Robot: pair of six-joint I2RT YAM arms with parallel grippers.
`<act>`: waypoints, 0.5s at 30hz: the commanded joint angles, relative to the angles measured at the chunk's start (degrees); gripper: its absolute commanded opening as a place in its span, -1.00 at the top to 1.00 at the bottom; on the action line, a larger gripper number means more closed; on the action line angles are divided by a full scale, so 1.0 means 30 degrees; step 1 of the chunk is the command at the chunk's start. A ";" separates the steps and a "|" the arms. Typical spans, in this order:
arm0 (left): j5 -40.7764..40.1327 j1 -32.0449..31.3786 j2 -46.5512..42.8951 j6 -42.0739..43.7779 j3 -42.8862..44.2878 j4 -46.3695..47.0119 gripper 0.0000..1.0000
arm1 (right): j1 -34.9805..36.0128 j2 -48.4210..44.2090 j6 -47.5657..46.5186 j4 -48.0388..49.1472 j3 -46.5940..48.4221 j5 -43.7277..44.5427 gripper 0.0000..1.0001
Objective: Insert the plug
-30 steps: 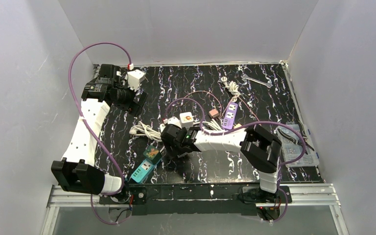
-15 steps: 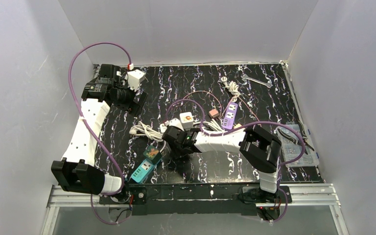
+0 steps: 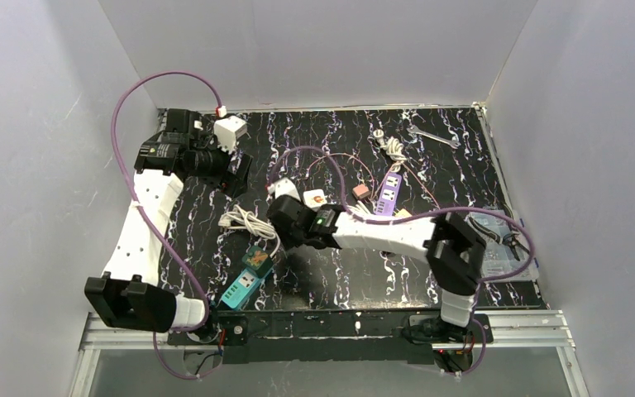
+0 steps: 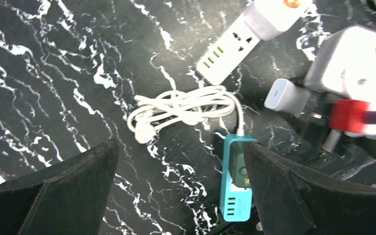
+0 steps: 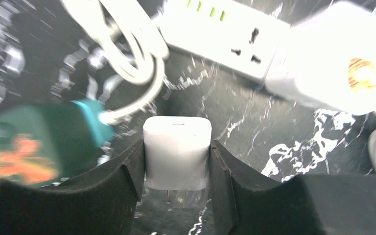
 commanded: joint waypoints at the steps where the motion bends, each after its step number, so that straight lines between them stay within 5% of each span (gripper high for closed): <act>1: 0.2957 0.0058 -0.1599 -0.0552 0.0779 -0.0431 -0.97 | -0.0300 -0.3648 -0.0567 0.2118 0.2226 0.0933 0.29; 15: 1.0074 0.0006 -0.7675 0.0207 -0.4356 0.6289 -0.97 | -0.0659 -0.7635 0.3272 1.1694 -0.1106 -0.0585 0.32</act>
